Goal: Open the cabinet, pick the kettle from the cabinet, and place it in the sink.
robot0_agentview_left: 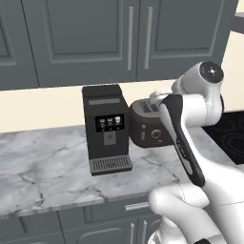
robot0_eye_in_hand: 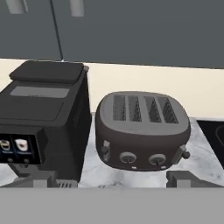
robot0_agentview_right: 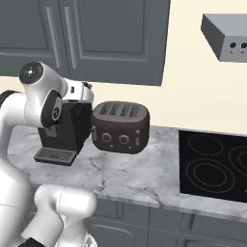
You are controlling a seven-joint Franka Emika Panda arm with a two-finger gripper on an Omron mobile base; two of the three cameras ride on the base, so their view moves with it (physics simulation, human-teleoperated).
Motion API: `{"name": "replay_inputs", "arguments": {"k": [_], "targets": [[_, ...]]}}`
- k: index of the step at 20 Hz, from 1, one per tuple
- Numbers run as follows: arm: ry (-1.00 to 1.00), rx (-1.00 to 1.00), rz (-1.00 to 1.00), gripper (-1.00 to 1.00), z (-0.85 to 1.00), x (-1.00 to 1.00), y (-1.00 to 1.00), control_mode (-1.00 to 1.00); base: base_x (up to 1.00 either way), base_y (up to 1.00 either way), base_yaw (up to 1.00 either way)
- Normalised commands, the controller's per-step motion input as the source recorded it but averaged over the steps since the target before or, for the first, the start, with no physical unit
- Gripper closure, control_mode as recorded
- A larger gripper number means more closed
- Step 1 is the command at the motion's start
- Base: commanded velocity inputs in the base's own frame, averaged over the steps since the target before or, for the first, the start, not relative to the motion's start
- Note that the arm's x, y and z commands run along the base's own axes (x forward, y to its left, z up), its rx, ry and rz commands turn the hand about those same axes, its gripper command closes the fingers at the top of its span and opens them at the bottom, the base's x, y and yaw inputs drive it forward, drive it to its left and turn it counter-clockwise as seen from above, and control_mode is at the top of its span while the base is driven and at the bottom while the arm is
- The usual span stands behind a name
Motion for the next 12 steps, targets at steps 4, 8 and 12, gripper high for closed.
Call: {"name": "replay_inputs", "arguments": {"k": [4,8,12], "targets": [[0.00,0.00,-0.05,-1.00,0.29,0.00,0.06,-1.00,0.00,0.00,0.00],[0.00,0.00,-0.01,-1.00,0.27,0.00,0.06,-1.00,0.00,0.00,0.00],[0.00,0.00,0.00,-1.00,0.28,0.00,0.05,-1.00,0.00,0.00,0.00]]}}
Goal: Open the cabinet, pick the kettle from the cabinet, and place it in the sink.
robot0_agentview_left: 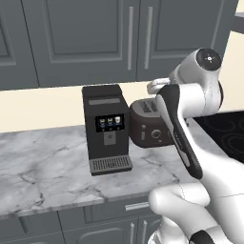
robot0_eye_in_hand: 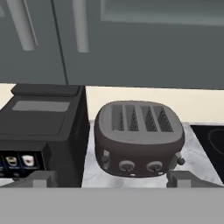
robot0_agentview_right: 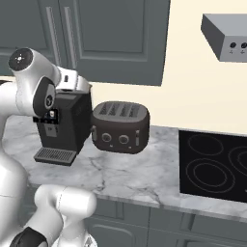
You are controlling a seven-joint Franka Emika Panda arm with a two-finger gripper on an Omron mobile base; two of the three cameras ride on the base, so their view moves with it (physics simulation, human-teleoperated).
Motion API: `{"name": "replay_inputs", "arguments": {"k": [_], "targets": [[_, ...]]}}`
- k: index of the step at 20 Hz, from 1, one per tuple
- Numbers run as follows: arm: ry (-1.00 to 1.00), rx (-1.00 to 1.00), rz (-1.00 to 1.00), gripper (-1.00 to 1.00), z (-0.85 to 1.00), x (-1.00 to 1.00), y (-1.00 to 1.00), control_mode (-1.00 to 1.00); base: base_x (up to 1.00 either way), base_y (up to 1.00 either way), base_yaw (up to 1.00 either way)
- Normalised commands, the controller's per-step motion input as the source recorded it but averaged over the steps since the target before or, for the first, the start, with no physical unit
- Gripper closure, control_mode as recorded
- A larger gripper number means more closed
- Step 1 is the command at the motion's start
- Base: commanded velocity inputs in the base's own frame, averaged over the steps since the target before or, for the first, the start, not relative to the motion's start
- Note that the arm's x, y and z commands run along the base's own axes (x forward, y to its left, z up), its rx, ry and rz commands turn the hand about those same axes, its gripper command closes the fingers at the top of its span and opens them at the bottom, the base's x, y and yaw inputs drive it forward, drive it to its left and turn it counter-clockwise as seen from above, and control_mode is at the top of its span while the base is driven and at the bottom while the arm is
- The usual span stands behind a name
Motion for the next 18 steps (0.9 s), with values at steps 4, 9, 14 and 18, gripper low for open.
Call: {"name": "replay_inputs", "arguments": {"k": [4,9,14,18], "targets": [[0.00,0.00,0.00,-1.00,0.22,0.02,0.05,-1.00,0.00,0.00,0.00],[-0.05,0.00,0.00,-1.00,0.15,0.07,0.09,-1.00,0.00,0.00,0.00],[-0.04,0.00,0.00,-1.00,0.22,0.05,0.07,-1.00,0.00,0.00,0.00],[-0.02,0.00,0.00,-1.00,0.23,0.09,0.04,-1.00,0.00,0.00,0.00]]}}
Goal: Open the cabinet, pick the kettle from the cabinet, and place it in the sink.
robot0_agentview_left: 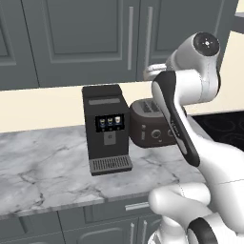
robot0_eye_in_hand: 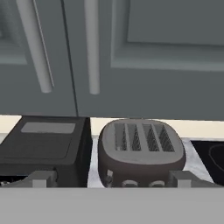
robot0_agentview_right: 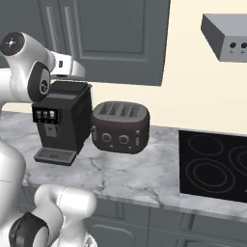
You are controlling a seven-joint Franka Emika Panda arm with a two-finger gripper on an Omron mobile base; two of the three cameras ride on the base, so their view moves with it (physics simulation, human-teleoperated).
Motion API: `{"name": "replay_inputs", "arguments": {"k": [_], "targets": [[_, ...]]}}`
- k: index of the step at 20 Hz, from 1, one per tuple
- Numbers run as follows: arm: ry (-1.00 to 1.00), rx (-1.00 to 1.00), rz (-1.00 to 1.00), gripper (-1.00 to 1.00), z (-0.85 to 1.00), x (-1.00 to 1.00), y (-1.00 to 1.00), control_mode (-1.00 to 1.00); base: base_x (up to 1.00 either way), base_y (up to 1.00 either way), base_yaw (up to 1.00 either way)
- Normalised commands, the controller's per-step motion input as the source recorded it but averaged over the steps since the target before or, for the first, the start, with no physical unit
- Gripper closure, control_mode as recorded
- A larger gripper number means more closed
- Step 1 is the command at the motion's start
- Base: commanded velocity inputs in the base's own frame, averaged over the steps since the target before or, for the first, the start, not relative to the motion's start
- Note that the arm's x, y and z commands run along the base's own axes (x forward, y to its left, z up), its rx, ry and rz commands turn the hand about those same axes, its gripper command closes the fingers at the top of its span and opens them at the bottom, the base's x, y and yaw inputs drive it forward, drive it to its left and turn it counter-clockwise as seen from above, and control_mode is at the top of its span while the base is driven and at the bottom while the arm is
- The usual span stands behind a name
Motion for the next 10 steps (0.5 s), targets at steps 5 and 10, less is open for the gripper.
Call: {"name": "replay_inputs", "arguments": {"k": [5,10], "targets": [[0.00,0.05,0.00,-1.00,0.25,0.13,0.09,-1.00,0.00,0.00,0.00],[0.00,0.11,-0.04,-1.00,0.11,0.17,0.11,-1.00,0.00,0.00,0.00]]}}
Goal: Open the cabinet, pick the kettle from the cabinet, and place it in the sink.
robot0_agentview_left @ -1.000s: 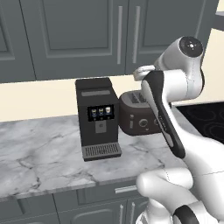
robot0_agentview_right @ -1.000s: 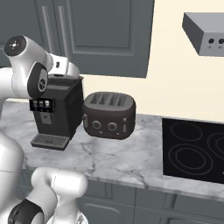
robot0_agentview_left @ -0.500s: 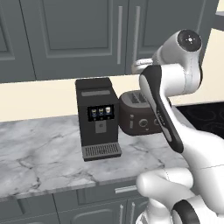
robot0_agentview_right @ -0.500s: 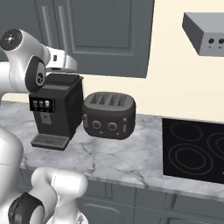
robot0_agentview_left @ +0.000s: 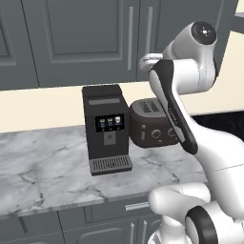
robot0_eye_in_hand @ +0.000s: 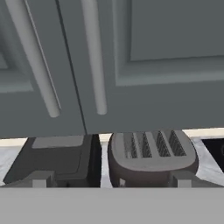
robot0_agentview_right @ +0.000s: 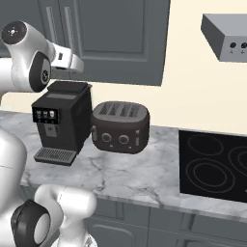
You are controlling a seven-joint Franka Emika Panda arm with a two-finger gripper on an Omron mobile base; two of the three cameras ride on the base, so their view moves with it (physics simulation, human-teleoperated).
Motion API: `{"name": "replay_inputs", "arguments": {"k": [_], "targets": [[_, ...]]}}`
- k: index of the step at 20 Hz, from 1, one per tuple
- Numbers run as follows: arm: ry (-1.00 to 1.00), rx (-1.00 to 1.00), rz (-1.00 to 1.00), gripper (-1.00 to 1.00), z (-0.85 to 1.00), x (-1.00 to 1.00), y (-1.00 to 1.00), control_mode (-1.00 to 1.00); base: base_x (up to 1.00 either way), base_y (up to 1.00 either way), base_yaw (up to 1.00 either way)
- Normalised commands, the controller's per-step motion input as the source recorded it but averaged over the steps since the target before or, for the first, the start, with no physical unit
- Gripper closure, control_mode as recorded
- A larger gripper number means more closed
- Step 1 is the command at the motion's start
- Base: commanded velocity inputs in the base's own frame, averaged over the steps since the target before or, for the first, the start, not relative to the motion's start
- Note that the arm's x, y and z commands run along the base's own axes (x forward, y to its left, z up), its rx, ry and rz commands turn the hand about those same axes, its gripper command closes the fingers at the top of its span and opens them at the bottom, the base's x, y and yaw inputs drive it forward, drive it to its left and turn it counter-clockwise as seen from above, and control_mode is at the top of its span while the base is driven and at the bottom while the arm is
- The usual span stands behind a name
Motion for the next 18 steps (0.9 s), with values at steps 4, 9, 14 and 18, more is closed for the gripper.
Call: {"name": "replay_inputs", "arguments": {"k": [4,9,14,18], "targets": [[-0.01,0.08,0.00,-1.00,0.05,0.19,0.05,-1.00,0.00,0.00,0.00],[-0.05,0.02,0.00,-1.00,0.04,0.24,0.01,-1.00,0.00,0.00,0.00],[-0.04,0.00,0.04,-1.00,0.05,0.28,0.00,-1.00,0.00,0.00,0.00],[-0.03,0.00,0.03,-1.00,0.04,0.32,0.00,-1.00,0.00,0.00,0.00]]}}
